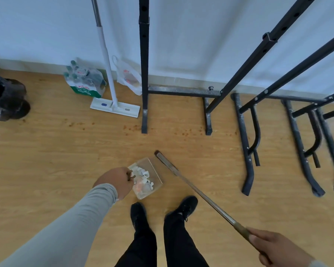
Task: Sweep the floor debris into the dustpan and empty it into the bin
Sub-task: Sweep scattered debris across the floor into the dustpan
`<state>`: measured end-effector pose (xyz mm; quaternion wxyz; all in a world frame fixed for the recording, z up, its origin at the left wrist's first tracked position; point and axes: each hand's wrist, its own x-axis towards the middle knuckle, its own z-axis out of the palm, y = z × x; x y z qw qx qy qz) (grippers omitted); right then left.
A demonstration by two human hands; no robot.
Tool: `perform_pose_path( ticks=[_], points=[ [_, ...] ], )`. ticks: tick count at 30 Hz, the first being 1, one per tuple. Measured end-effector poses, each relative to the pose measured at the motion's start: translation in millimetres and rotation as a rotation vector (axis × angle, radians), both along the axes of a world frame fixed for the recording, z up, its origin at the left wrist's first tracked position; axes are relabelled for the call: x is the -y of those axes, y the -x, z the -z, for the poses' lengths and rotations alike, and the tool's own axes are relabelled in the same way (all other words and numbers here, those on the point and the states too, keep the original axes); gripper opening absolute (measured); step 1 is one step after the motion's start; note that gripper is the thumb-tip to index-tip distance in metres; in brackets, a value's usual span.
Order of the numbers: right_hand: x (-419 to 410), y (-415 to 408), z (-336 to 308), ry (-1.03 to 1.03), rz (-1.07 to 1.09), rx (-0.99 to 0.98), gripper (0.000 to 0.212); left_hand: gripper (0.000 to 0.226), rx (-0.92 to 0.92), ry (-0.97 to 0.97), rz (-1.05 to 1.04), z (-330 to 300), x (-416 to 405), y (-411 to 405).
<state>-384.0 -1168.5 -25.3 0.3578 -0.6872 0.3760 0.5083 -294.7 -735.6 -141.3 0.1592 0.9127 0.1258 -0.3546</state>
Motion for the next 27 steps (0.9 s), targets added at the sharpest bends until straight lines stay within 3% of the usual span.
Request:
perform_pose_path(
  ticks=[5,8,11,15,23,27],
  points=[
    [-56,-18,63,0.18,-0.324,0.125,0.044,0.028,0.014,0.02,-0.023,0,3,1],
    [-80,-25,74,0.062,-0.381,0.064,0.035,0.029,0.02,0.032,-0.022,-1,3,0],
    [-73,-30,42,-0.095,-0.267,-0.081,0.024,0.03,0.027,0.038,-0.018,-1,1,0],
    [-39,-41,-1,-0.108,0.028,-0.128,0.021,0.029,0.005,0.055,-0.019,-4,-5,4],
    [-75,-56,-54,0.093,-0.162,0.027,0.019,0.032,0.013,0.111,-0.167,-47,-32,30],
    [-86,-66,-59,0.125,-0.115,0.102,0.02,0.018,0.078,0.12,-0.259,-75,-52,34]
  ],
)
